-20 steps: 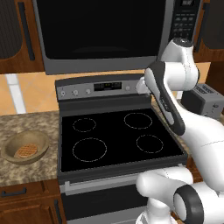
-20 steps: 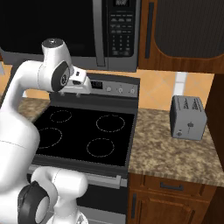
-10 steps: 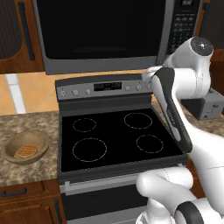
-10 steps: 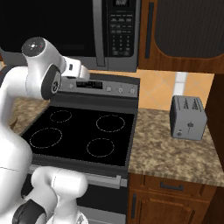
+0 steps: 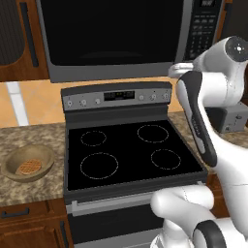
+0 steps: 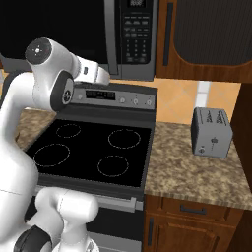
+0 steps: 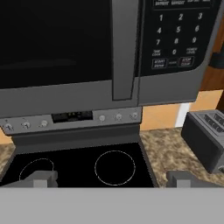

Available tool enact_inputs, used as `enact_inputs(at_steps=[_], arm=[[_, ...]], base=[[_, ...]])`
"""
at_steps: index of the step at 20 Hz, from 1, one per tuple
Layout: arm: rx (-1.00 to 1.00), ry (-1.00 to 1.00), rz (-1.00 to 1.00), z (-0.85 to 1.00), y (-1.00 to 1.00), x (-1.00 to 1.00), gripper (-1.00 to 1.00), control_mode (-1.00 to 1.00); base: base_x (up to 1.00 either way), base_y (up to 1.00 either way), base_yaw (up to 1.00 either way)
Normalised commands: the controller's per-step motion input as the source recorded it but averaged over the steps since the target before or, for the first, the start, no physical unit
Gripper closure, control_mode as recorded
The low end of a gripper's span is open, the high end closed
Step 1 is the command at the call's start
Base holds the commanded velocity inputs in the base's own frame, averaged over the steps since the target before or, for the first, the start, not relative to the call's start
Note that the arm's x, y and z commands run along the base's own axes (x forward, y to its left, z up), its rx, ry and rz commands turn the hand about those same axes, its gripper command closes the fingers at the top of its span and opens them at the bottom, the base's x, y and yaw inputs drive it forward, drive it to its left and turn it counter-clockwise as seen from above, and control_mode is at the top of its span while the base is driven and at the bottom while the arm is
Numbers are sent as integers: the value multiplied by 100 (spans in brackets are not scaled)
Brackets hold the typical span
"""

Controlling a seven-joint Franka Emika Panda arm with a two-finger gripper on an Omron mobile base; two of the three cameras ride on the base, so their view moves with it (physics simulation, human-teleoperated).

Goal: Open the microwave, place the bowl with waffle inside the microwave, then close the microwave door and turn it on.

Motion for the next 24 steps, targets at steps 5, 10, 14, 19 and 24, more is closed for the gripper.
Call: enact_inputs(at_steps=[5, 10, 14, 19, 24], arm=[[8, 0, -3, 43, -19, 6, -100, -100], [0, 0, 0, 4, 0, 43, -100, -100], [0, 0, 0, 0, -2, 54, -100, -100], [0, 0, 0, 0, -6, 54, -100, -100], [-2, 0, 0, 0, -1, 52, -100, -100]], base=[[0, 0, 0], [0, 0, 0], [0, 0, 0], [0, 0, 0], [0, 0, 0]])
